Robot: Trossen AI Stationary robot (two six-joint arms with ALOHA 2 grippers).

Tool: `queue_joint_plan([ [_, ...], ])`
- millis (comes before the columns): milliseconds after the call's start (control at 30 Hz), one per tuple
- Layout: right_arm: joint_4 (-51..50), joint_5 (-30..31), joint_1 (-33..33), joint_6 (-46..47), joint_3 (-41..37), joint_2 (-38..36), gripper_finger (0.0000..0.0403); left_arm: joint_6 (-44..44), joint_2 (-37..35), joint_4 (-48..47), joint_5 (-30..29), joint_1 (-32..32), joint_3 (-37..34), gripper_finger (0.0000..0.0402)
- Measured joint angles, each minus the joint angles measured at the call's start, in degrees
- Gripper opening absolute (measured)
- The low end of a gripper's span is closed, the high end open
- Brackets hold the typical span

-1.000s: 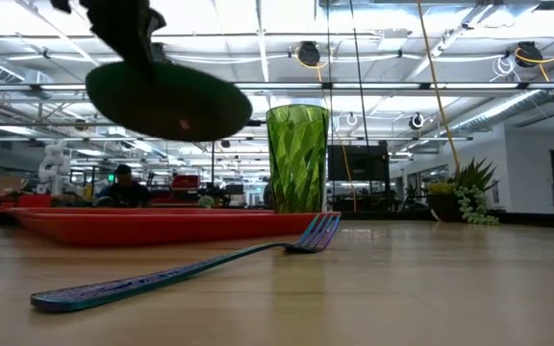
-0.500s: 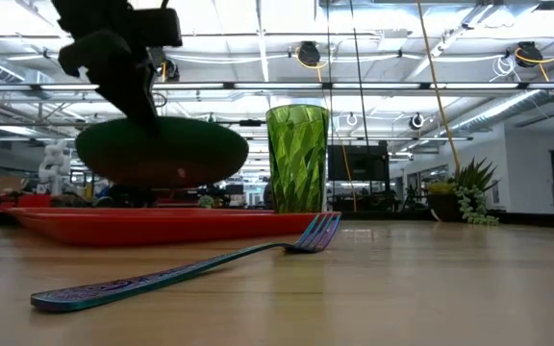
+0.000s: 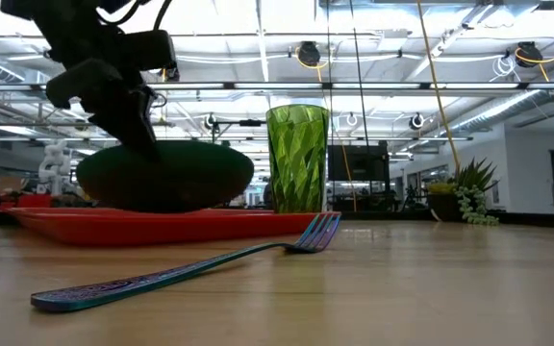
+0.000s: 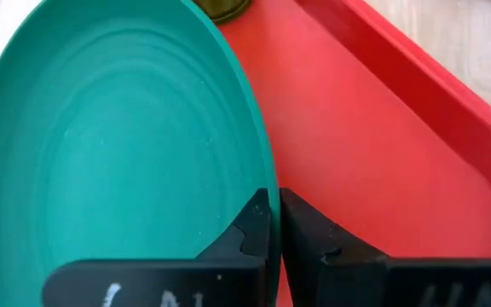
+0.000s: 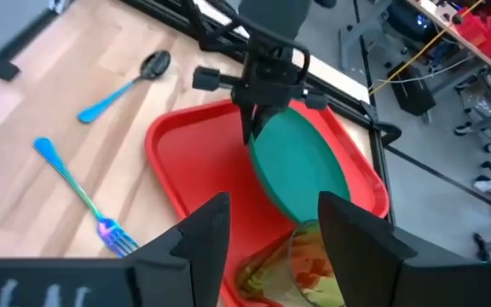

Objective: Pick and place plate/cup/fork/spoon on tray
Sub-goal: Put the green plate on the red serving tray to the left of the green cup

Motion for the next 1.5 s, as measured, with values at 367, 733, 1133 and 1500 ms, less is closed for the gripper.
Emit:
queue_joint_plan([
  [367,-0.29,2.02,3.11,-0.99,-0.04,-0.05,0.0171,2.69,1.12,4.60,0.17,0.46,-1.89,0.0017],
  [733,-0.84,4.68,4.14,-0.64,-0.04,-0.14,0.0171,6.53,7.86,9.62,3.19,1.86,-1.91,0.0024],
  [1133,-1.20,4.68,4.14,-0.52,-0.04,-0.11,0.0171,4.74,8.39,8.66,5.98,1.86,-1.91,0.0030],
  [1500,-1.20,4.68,4.12,-0.44,-0.04,-0.11,0.0171,3.24,8.37,8.44,9.01,1.84,-1.91,0.0037],
])
